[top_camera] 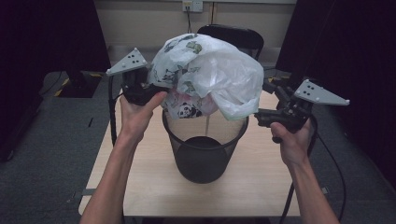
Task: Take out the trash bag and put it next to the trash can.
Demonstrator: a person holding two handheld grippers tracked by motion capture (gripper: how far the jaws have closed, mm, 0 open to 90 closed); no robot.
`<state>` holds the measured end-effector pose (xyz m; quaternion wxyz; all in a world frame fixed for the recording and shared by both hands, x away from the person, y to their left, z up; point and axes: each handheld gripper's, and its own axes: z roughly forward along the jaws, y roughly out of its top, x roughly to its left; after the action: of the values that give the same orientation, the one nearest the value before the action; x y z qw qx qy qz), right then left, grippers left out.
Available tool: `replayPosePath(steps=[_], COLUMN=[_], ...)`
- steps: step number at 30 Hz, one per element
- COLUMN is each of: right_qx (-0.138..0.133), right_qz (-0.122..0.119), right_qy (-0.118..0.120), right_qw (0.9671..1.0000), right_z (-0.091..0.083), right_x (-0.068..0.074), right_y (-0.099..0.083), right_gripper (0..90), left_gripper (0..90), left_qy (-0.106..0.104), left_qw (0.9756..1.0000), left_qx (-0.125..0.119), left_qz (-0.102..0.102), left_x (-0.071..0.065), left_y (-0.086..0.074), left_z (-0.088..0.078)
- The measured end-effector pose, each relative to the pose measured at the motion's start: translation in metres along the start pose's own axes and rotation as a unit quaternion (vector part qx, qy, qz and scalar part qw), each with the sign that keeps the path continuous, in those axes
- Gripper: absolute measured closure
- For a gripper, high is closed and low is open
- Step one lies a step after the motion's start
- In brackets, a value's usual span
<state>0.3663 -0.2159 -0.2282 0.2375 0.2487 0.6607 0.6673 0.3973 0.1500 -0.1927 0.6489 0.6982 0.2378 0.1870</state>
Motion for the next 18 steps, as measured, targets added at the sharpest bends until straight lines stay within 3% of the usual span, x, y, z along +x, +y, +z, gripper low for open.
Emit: replayPosePath(steps=[9, 18], right_qx=[0.026, 0.040], right_qz=[0.016, 0.030], right_qy=[0.006, -0.006], right_qw=[0.9995, 0.9987], right_z=[0.004, -0.009], right_x=[-0.004, -0.015], right_y=[-0.016, -0.030], right_gripper=[15.7, 16.0], left_gripper=[86.5, 86.5], left_qy=[0.016, 0.037], left_qw=[0.9999, 0.9993], left_qx=[-0.001, -0.001], left_qz=[-0.001, -0.008], left_x=[0.010, 0.022], left_y=[0.002, -0.002], left_z=[-0.015, -0.029])
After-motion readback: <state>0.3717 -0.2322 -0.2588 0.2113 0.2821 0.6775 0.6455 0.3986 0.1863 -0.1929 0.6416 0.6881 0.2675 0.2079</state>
